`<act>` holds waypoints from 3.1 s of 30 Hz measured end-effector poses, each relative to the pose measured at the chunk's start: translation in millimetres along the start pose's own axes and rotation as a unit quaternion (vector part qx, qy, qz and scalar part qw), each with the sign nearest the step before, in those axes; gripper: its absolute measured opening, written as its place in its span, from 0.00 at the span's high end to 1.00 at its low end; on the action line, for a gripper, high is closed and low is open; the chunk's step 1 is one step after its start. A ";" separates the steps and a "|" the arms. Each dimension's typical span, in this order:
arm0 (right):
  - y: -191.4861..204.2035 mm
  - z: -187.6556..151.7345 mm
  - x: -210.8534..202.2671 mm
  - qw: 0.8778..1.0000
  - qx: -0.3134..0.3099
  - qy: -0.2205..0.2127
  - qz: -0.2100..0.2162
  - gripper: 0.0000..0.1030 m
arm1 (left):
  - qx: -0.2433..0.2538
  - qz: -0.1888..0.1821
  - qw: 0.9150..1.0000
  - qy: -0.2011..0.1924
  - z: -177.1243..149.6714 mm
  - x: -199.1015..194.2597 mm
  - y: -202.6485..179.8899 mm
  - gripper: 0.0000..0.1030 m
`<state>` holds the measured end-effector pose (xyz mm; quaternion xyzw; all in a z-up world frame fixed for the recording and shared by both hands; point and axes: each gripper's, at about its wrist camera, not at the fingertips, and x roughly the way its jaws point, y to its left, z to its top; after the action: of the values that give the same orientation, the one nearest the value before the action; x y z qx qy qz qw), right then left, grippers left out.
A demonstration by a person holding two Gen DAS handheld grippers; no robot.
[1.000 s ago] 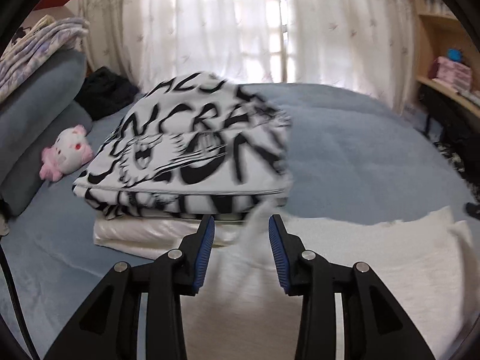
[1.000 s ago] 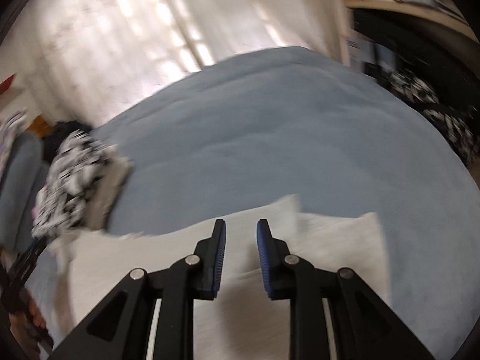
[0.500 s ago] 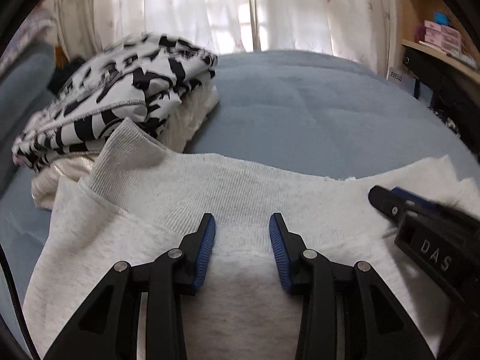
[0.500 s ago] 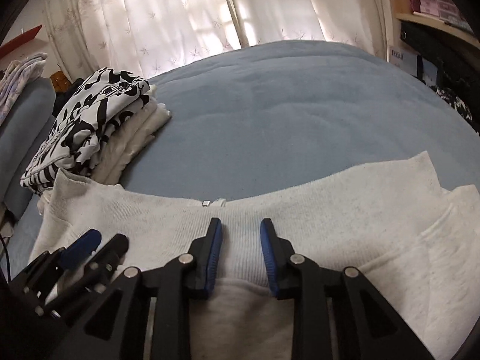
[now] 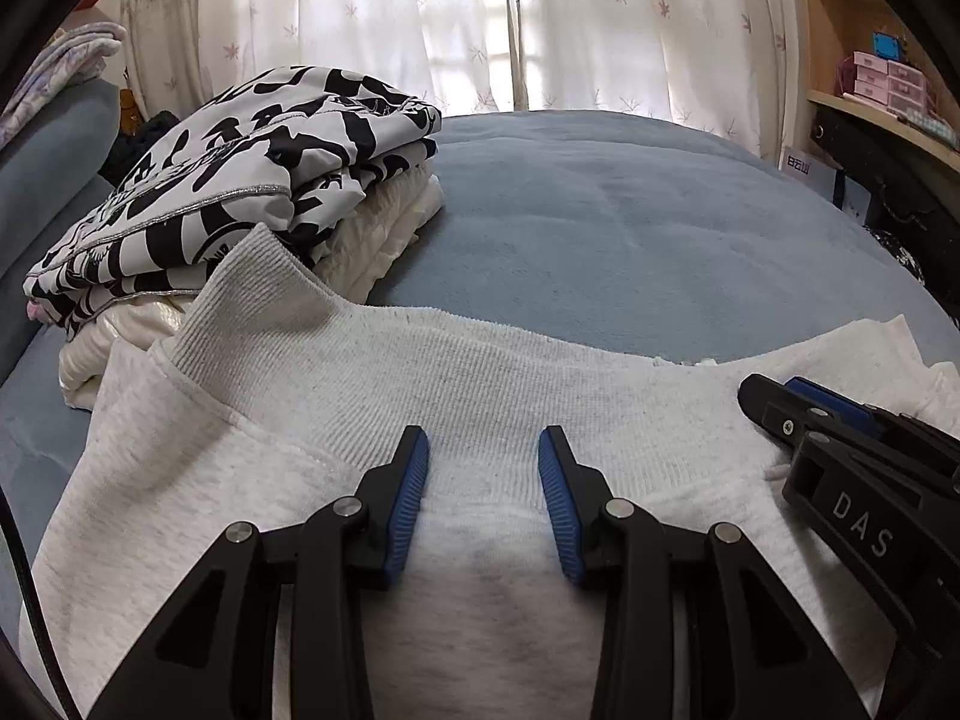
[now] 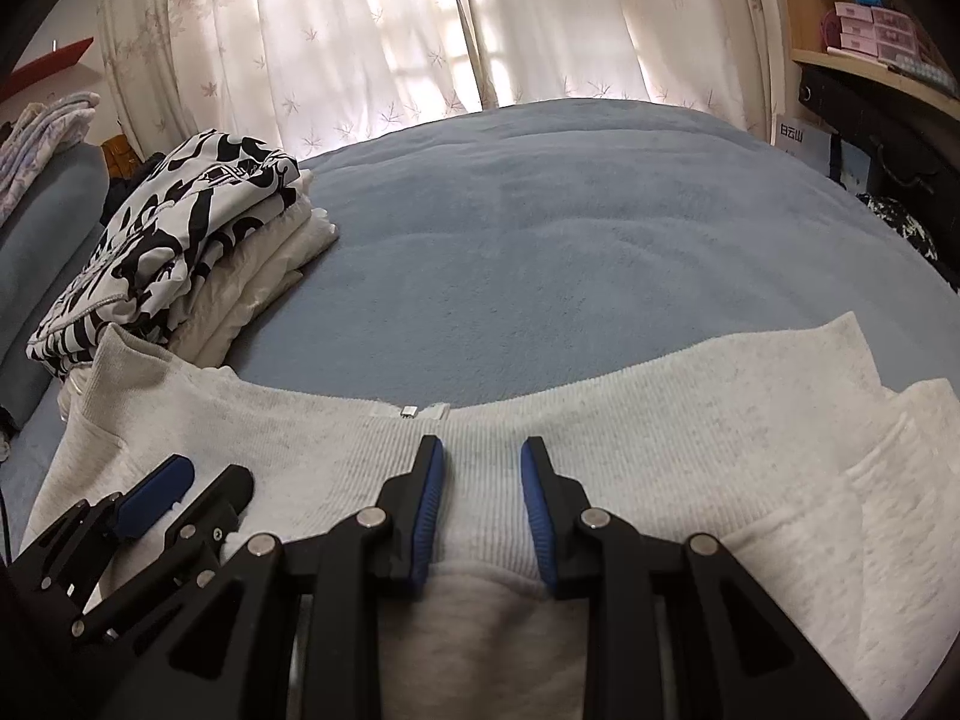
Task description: Fold large clothes
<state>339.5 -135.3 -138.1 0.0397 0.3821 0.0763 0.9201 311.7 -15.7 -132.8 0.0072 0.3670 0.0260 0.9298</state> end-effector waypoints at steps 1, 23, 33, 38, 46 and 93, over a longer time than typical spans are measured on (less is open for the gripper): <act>-1.0 -0.3 -0.8 1.000 0.001 0.001 0.002 0.74 | 0.000 -0.004 1.000 0.005 0.7 -0.1 0.3 0.64; -182.8 -3.2 -61.6 0.990 0.130 0.031 -0.046 0.45 | -0.074 -0.070 0.993 0.067 24.3 -20.4 118.8 0.30; -136.3 -1.9 -113.7 0.994 0.112 0.013 -0.002 0.45 | -0.058 -0.063 0.995 0.049 33.0 -76.1 129.4 0.30; -109.2 -2.7 -141.8 0.996 0.087 0.016 0.005 0.45 | -0.055 -0.075 0.995 0.043 26.8 -112.5 129.0 0.29; -76.7 -11.0 -182.3 0.998 0.061 0.005 0.019 0.45 | -0.044 -0.082 0.995 0.025 6.7 -177.6 128.3 0.25; 14.3 -69.6 -147.4 0.992 0.016 0.033 0.120 0.83 | -0.307 -0.205 0.929 0.024 -97.3 -45.7 164.4 0.62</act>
<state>185.9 -145.3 -82.6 0.0977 0.4059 0.1808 0.8905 204.9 145.5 -167.4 -0.3548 0.3570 -0.0535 0.8624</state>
